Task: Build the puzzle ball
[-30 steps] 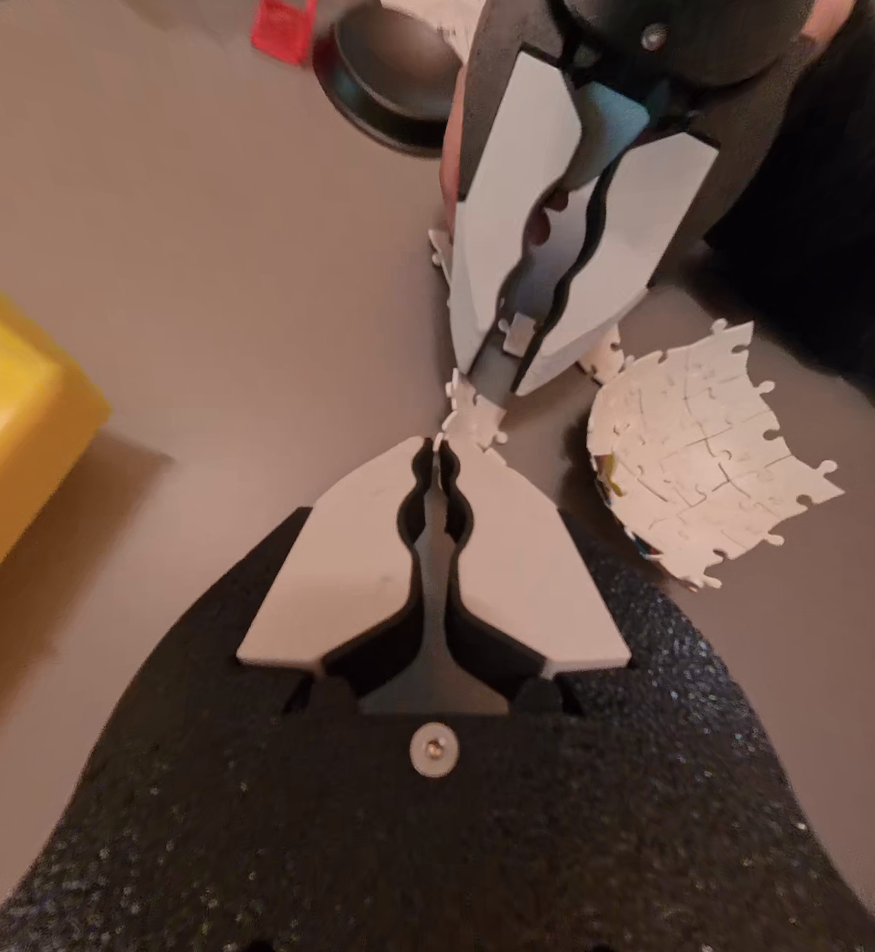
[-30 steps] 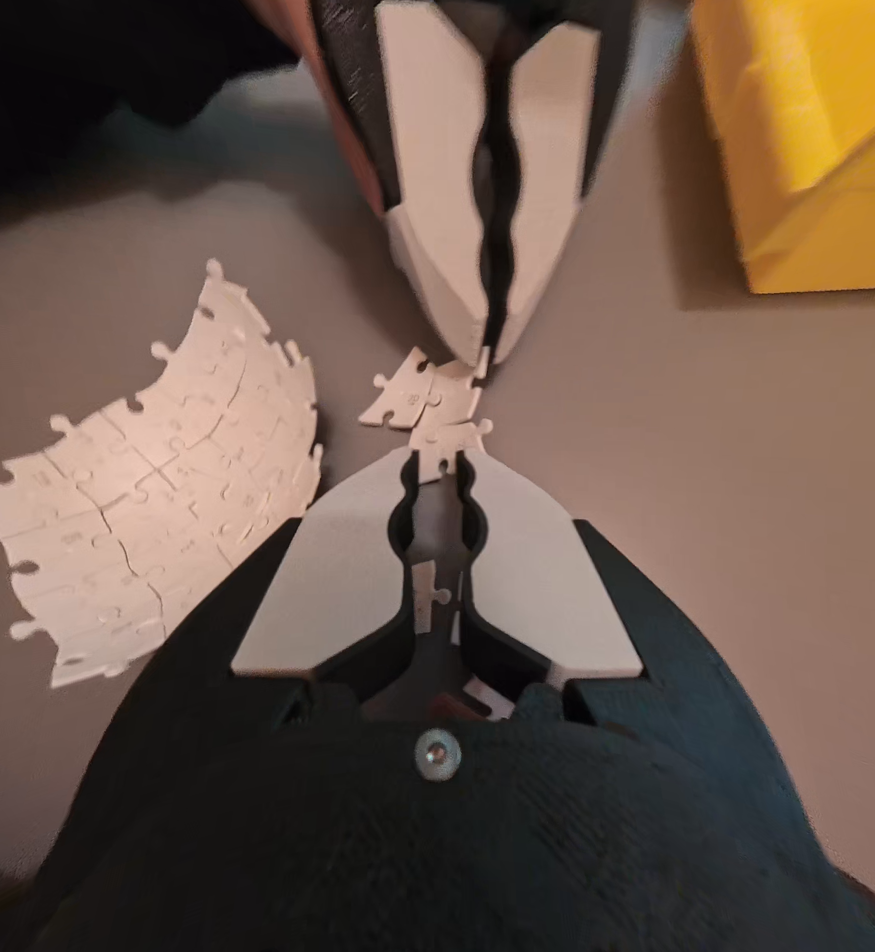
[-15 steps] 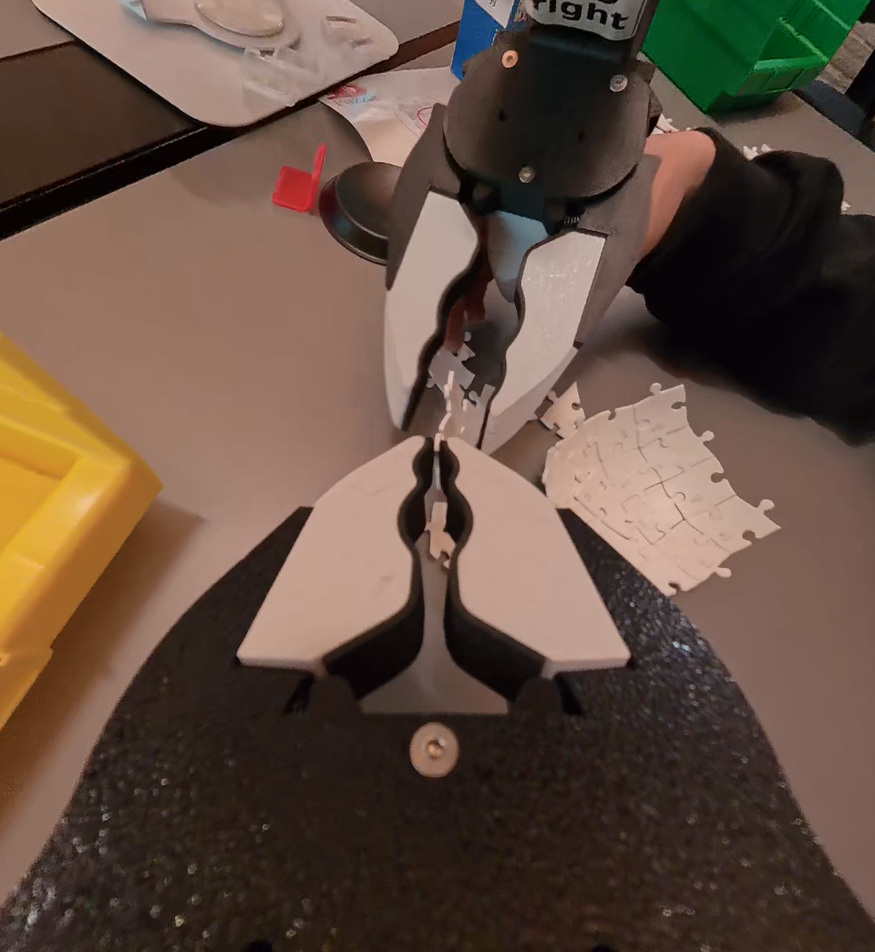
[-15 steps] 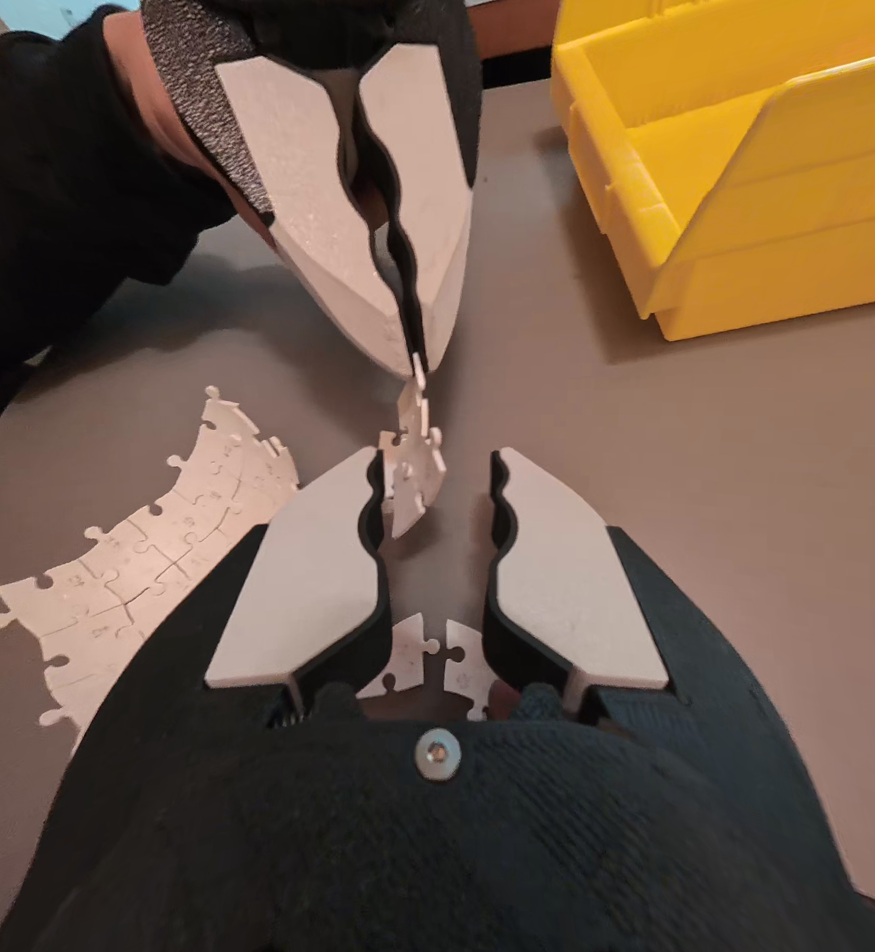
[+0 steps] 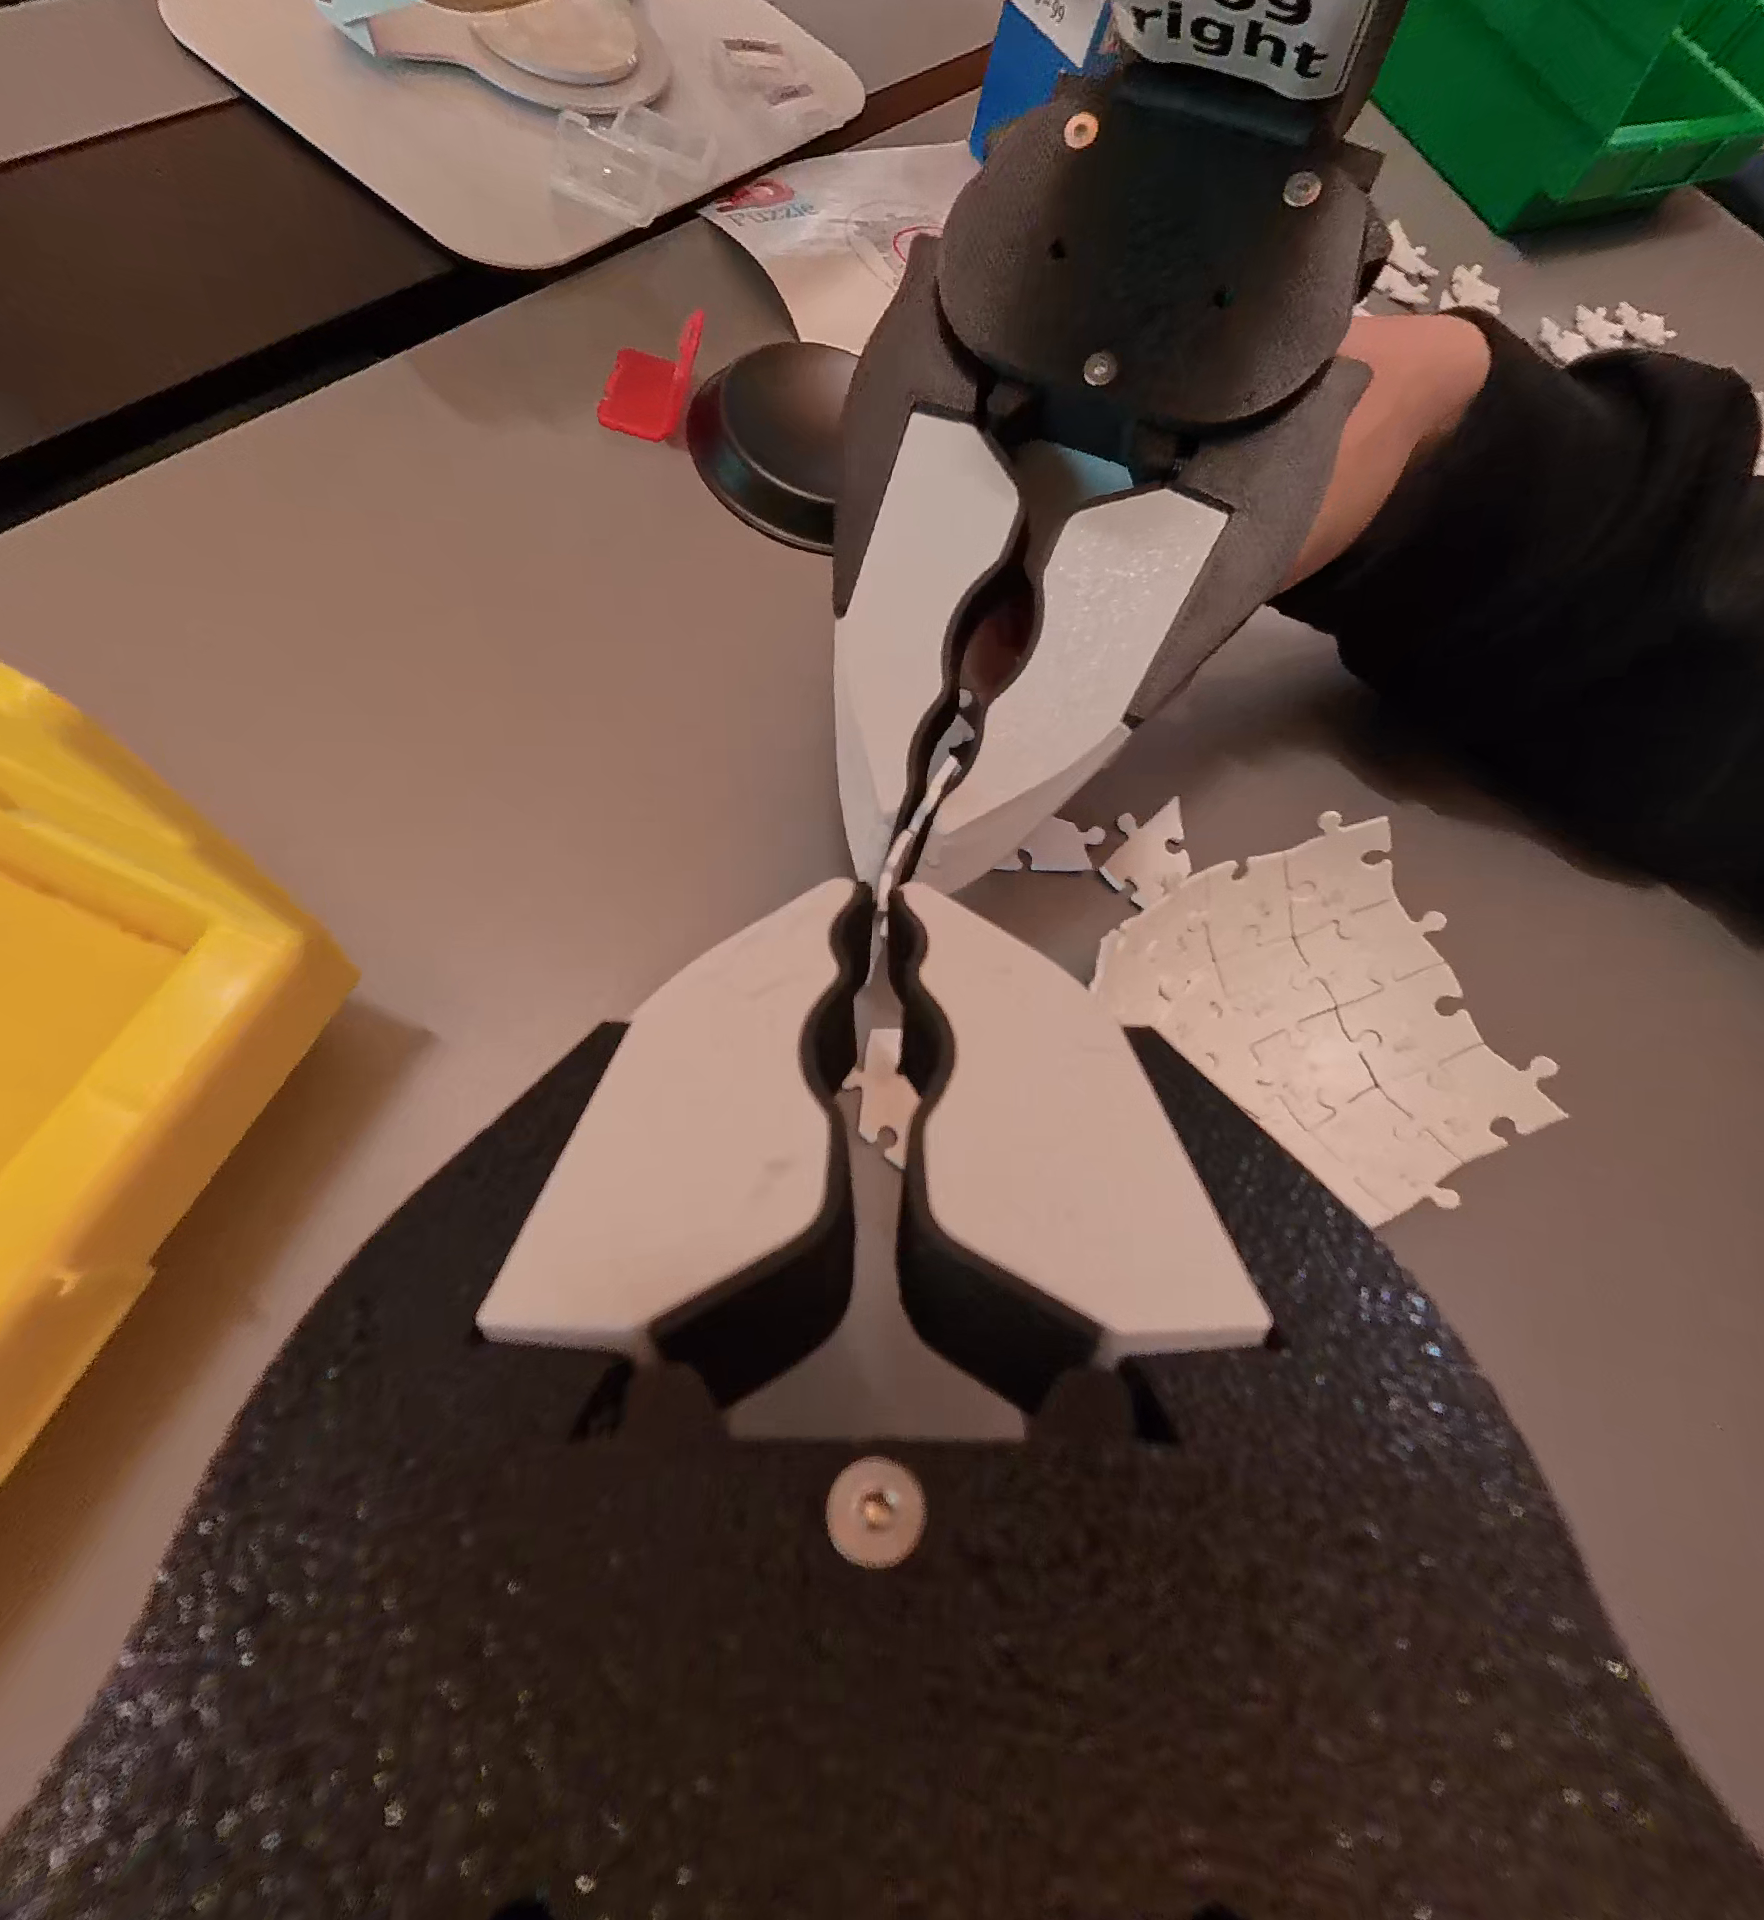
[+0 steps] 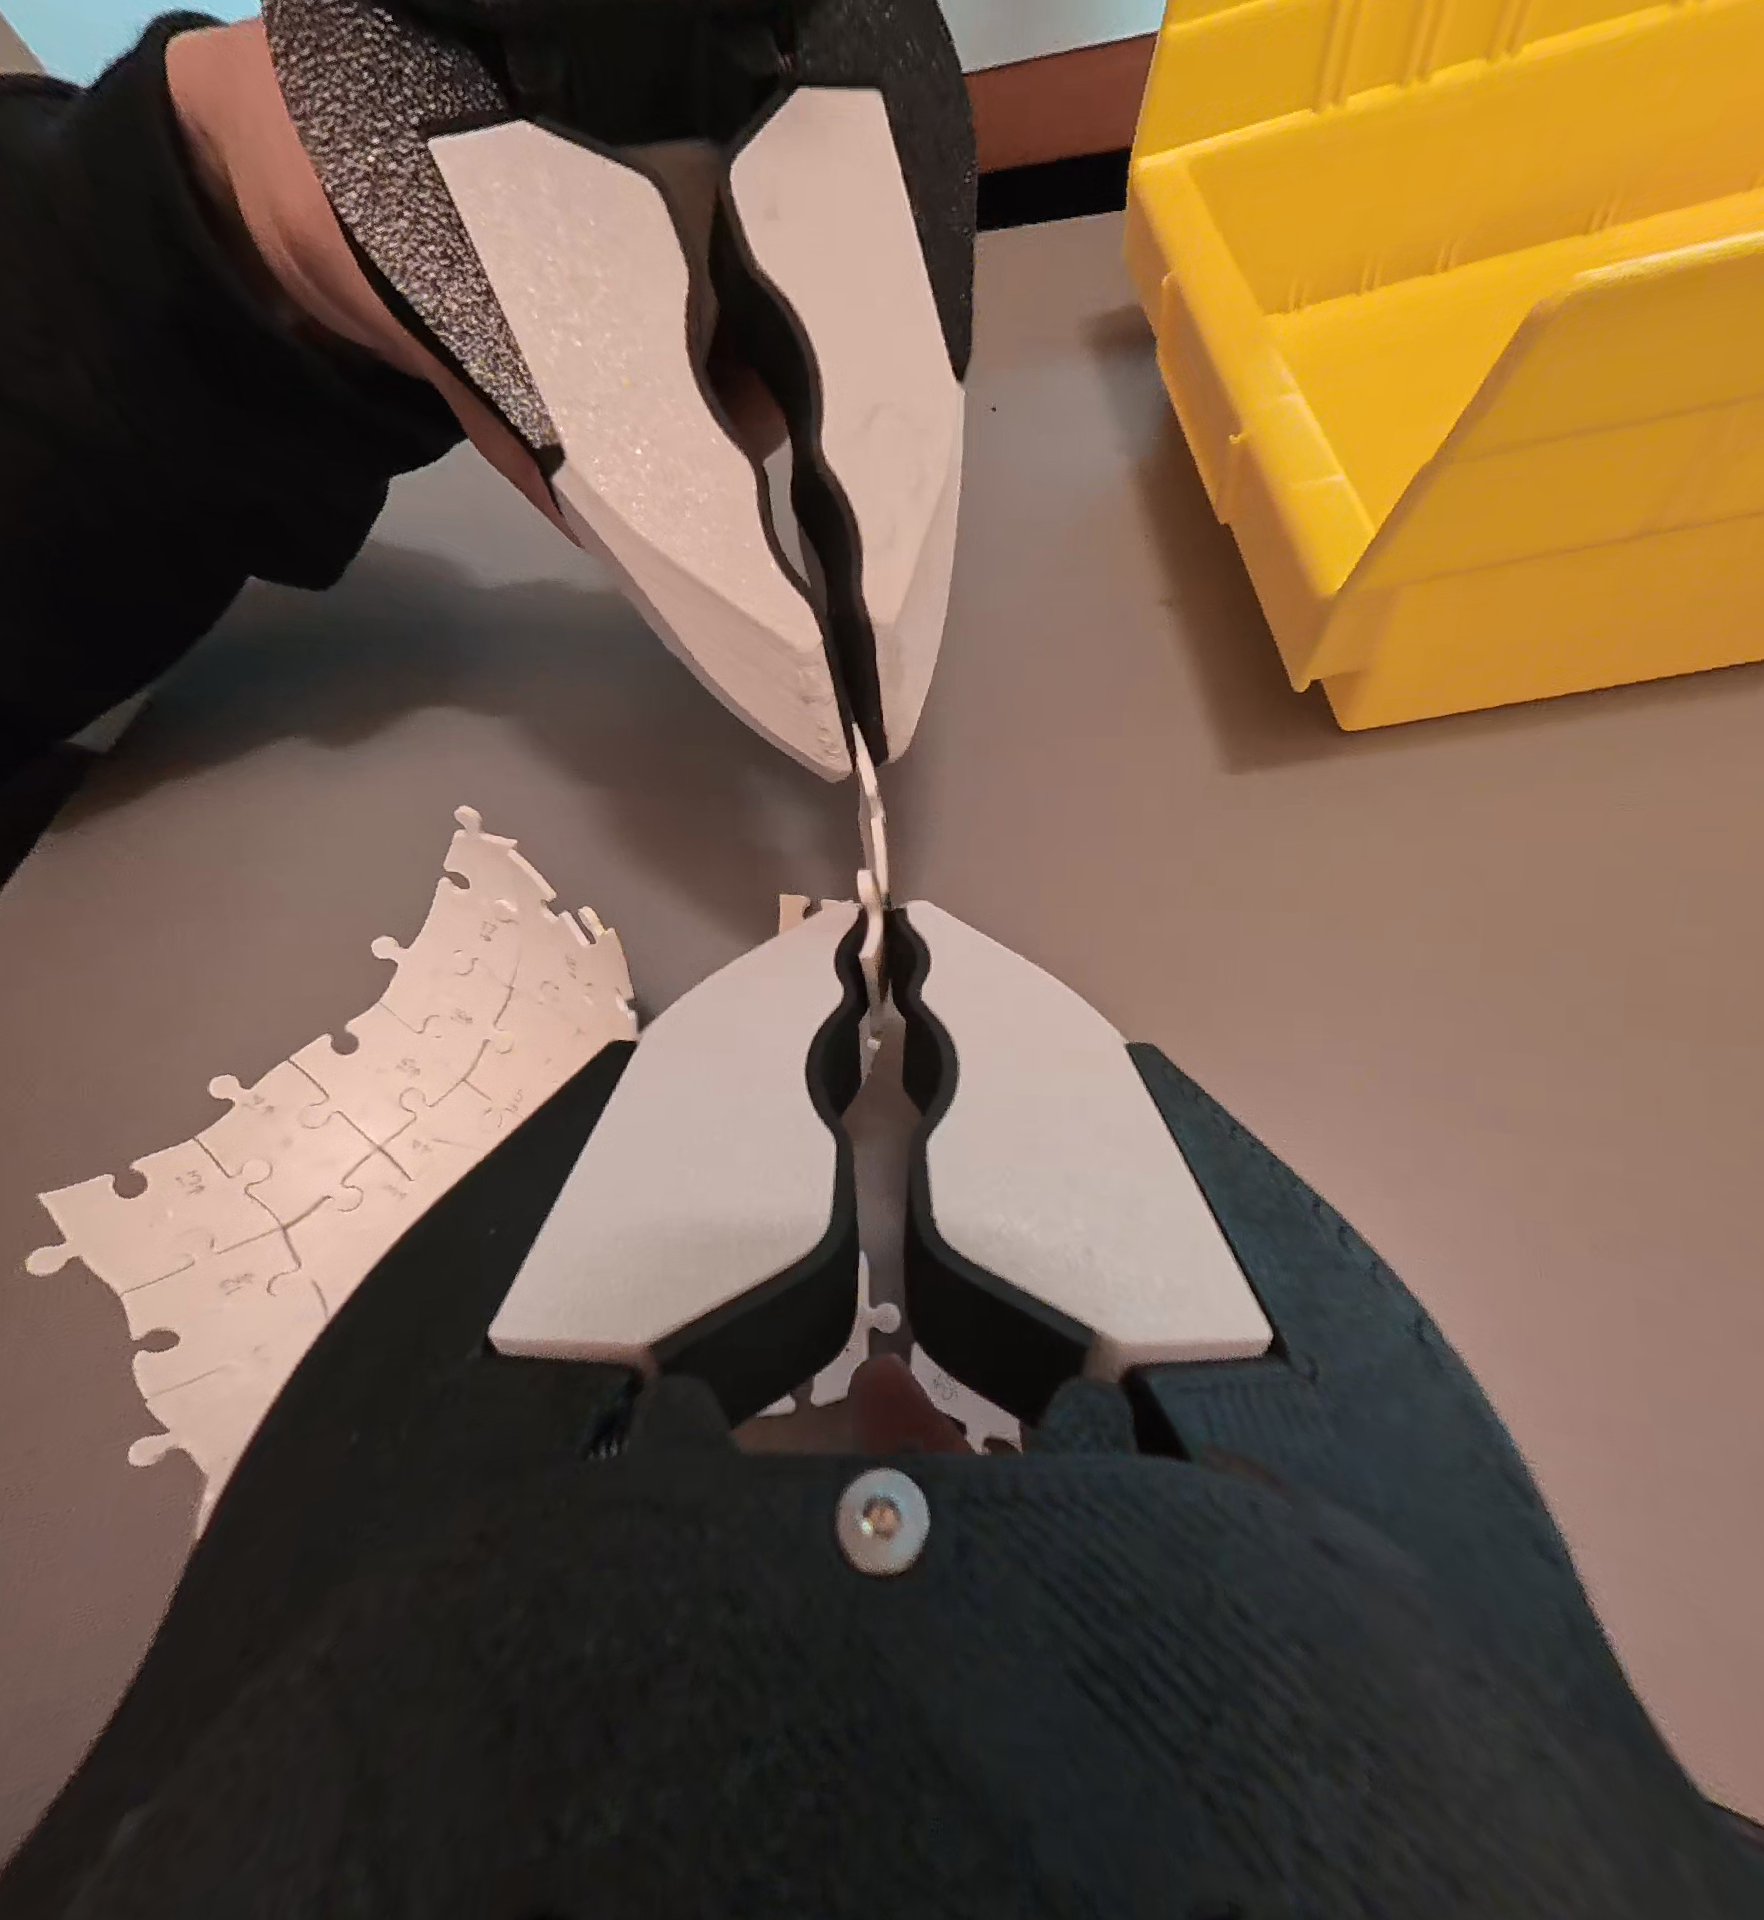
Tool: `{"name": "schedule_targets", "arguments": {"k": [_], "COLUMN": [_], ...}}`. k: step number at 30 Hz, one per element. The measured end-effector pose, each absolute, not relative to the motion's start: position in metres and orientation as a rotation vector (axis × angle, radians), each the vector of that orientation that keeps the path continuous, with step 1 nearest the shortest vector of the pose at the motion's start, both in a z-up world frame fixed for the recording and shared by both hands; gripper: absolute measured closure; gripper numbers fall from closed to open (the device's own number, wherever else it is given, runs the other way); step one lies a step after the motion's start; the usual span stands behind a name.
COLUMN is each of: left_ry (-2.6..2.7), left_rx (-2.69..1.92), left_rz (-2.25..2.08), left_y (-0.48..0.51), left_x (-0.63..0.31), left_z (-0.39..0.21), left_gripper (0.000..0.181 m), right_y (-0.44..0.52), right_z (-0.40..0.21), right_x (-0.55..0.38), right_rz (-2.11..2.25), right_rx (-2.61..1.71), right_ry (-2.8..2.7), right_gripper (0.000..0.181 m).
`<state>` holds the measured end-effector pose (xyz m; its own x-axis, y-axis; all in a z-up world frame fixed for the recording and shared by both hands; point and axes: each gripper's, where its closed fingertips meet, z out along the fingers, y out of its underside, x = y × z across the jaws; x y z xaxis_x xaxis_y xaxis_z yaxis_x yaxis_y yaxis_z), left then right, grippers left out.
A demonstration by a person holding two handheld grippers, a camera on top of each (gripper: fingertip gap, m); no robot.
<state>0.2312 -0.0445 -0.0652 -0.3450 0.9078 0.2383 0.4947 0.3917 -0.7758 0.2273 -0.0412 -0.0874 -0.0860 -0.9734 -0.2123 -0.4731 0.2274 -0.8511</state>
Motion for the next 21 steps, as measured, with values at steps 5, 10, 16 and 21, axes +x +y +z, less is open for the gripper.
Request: {"name": "schedule_targets", "arguments": {"k": [5, 10, 16, 21], "left_ry": [-1.98, -1.974, -2.004, -1.991], "left_rx": [-1.223, -1.276, -1.298, -1.258], "left_rz": [0.81, 0.783, 0.651, 0.556], "left_y": [-0.041, -0.032, -0.017, -0.008], "left_x": [0.226, 0.214, 0.2, 0.187], "left_z": [-0.059, -0.053, -0.056, -0.055], "left_gripper": [0.18, 0.18, 0.18, 0.18], "right_y": [-0.033, -0.023, -0.022, -0.018], "right_z": [-0.083, -0.076, -0.06, -0.061], "right_x": [0.224, 0.216, 0.197, 0.181], "right_rz": [-0.726, -0.675, -0.684, -0.638], "right_rx": [-1.344, -1.369, -1.347, -1.334], "right_ry": [1.644, 1.633, 1.657, 1.736], "right_gripper": [0.169, 0.156, 0.151, 0.148]}}
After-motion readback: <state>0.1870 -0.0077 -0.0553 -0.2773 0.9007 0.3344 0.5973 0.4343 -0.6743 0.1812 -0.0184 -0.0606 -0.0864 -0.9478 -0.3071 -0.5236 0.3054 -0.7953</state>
